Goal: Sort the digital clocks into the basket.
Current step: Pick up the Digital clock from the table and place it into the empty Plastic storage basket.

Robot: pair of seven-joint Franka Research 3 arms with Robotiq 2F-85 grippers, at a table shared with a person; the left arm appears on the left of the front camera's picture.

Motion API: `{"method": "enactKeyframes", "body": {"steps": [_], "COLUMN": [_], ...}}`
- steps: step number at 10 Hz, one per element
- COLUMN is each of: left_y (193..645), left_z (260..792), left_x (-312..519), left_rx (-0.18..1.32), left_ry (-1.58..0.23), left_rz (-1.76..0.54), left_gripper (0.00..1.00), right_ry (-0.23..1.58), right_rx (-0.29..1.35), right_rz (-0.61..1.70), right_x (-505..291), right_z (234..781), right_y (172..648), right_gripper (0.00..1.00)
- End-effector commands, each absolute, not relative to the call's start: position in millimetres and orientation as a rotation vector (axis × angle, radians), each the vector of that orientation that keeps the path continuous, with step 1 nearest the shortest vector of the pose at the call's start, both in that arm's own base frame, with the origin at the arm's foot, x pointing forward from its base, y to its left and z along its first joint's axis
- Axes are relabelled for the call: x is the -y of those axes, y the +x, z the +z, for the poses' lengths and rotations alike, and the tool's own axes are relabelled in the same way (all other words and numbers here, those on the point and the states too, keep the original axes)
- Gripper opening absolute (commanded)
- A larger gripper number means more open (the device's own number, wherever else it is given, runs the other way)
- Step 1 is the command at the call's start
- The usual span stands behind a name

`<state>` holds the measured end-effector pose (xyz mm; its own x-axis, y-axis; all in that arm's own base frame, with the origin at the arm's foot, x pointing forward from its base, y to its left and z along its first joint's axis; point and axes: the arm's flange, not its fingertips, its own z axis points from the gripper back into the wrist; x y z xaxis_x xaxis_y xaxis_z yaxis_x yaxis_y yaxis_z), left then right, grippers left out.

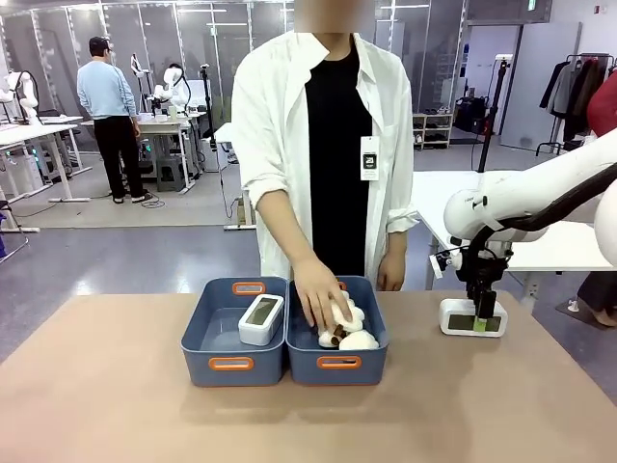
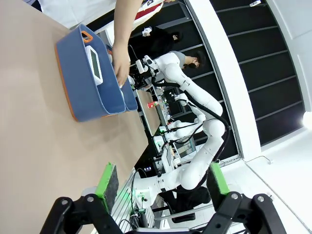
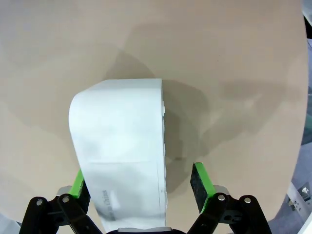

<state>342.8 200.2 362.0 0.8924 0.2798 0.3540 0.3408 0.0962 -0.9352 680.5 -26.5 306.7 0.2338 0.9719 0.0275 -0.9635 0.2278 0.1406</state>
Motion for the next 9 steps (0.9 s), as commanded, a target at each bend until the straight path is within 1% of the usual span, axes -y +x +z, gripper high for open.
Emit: {"method": "enactKeyframes", "body": {"steps": [1,2,3,4,6,7,9], "left_y": [338.2,338.2,338.2,338.2,338.2,338.2,338.2], "left_z": [364.4,364.4,364.4,364.4,364.4,364.4,364.4], "left_x": [-199.1,-199.1,-199.1,-199.1,-199.1,-199.1,-199.1], "left_rx": [0.509,0.509,0.509,0.509,0.509,0.509,0.509], "left_ry": [-1.492,-1.492,-1.492,-1.492,-1.492,-1.492,-1.492], "left_rz": [-0.053,-0.053,-0.053,-0.053,-0.053,-0.053,-0.053], "left_gripper": [0.93,0.93,0.93,0.93,0.93,0.93,0.93], "right_ry": [0.178,0.167,0.163,0.167,0.18,0.212,0.26], "right_rx": [-0.049,-0.054,-0.061,-0.063,-0.073,-0.058,-0.021], "right_rz": [1.334,1.34,1.339,1.335,1.311,1.288,1.289], "right_x": [31.9,30.9,31.7,31.6,34.5,35.3,37.5], "right_z": [312.2,313.9,313.7,312.5,310.7,315.4,338.0], "right_y": [685.0,681.5,680.2,680.1,680.2,678.3,662.9], "right_gripper": [0.85,0.4,0.25,0.0,0.0,0.03,0.03]}}
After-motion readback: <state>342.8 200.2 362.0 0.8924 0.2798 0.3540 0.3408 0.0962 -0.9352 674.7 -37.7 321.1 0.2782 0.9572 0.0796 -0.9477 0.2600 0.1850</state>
